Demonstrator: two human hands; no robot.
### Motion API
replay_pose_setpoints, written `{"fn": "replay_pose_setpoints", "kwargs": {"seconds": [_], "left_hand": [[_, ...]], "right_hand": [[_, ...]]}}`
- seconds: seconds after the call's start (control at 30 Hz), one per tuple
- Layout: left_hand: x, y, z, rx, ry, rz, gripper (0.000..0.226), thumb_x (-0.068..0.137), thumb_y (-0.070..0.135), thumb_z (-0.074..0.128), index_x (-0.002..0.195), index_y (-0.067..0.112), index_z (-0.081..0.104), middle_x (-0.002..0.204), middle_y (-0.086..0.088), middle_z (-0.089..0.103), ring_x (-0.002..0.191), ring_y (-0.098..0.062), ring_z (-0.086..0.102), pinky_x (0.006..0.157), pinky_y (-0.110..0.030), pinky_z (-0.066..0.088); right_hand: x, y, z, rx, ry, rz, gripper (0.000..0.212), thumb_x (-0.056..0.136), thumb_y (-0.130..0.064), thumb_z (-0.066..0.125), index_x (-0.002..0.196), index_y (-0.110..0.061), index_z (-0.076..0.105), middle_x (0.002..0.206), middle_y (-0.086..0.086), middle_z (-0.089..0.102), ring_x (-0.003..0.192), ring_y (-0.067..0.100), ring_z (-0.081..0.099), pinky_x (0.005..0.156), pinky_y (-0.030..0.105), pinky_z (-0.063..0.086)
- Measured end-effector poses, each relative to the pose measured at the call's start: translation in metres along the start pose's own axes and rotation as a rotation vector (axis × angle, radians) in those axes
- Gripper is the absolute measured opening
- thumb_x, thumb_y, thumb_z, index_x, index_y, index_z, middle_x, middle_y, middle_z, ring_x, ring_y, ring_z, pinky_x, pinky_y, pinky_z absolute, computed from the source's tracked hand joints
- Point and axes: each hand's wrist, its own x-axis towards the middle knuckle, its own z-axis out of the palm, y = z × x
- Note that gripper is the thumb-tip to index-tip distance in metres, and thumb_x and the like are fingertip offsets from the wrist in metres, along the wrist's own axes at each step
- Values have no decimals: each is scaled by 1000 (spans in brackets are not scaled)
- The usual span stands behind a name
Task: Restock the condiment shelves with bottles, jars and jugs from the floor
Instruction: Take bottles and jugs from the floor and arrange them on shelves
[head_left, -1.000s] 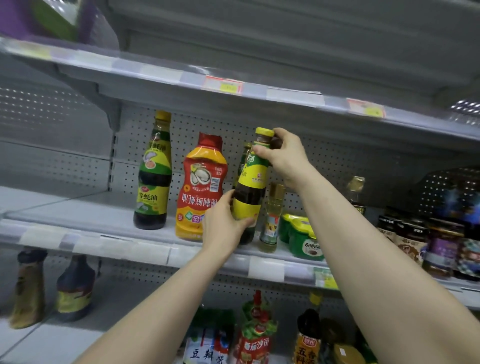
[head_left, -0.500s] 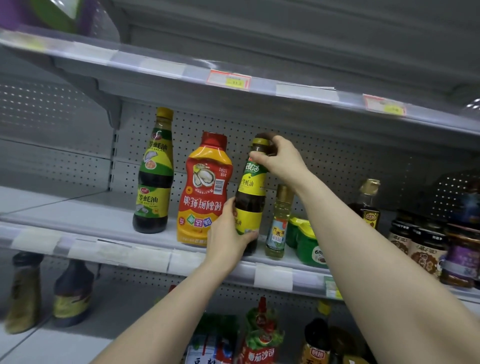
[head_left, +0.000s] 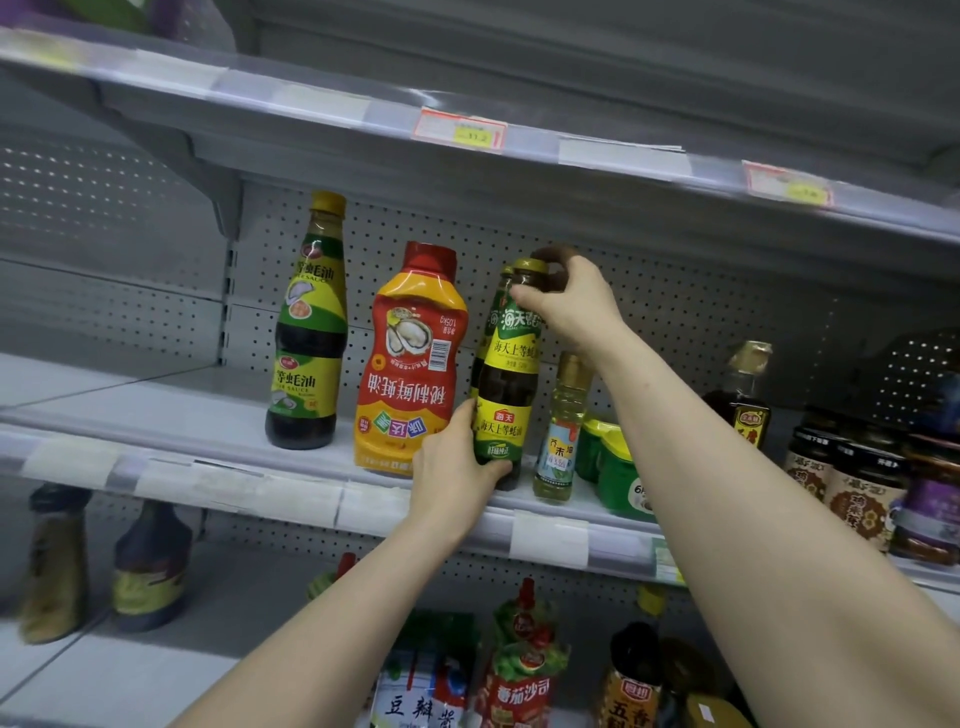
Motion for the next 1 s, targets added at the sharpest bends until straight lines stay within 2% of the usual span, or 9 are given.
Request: {"fn": "replay_pose_setpoints", "kwargs": {"seconds": [0.17,0.37,0.5,0.6,0.7,0.83,0.9,1.0], "left_hand": [[0,0,1,30,6,13,84,75,38,83,145,26,38,124,1,67,111,-26,62,91,-39,50],[2,1,0,58,11,-16,85,74,37,83,144,27,36,122,-1,66,110,-30,62,90,-39,48],[0,1,-2,87,9,1,78,75,39,80,141,29,39,117,0,68,106,-29,63,88,-39,51],[-2,2,-4,106,-13,19,77,76,41,78,141,29,39,114,1,69,103,-28,63,87,-41,52],[-3,2,-6,112,-34,28,80,77,41,79,144,27,37,117,0,68,106,-28,63,90,-43,52],[-9,4,-6,80,-1,49,83,78,35,81,147,24,36,122,-2,67,108,-28,62,91,-44,52],[-13,5,-6,72,37,61,83,79,28,81,148,22,36,124,-3,66,110,-28,62,91,-40,51],[-17,11,-10,23,117,114,79,80,18,81,147,19,40,135,-1,60,120,-22,57,96,-36,46]], "right_hand": [[-2,1,1,-12,46,7,54,84,-25,79,132,-30,55,125,3,64,109,21,61,91,38,53],[1,-4,7,25,20,21,52,87,-18,75,134,-29,56,126,2,62,103,17,59,70,23,44],[2,-3,5,42,11,42,54,87,-18,74,137,-28,56,129,3,60,107,17,59,81,28,48],[-2,-2,5,28,37,18,54,88,-21,74,137,-29,55,131,0,59,106,14,57,79,26,46],[-9,-2,7,35,70,0,56,88,-24,75,139,-31,53,131,-1,61,110,16,59,86,31,49],[-19,-2,6,-7,52,-15,64,87,-22,76,144,-29,47,135,2,60,112,18,60,76,26,48],[-25,-1,4,-51,46,-33,71,86,-22,78,147,-30,42,137,3,58,115,18,60,80,28,48],[-37,1,-2,-89,78,-38,78,86,-26,78,151,-32,35,142,5,55,126,22,54,99,39,50]]}}
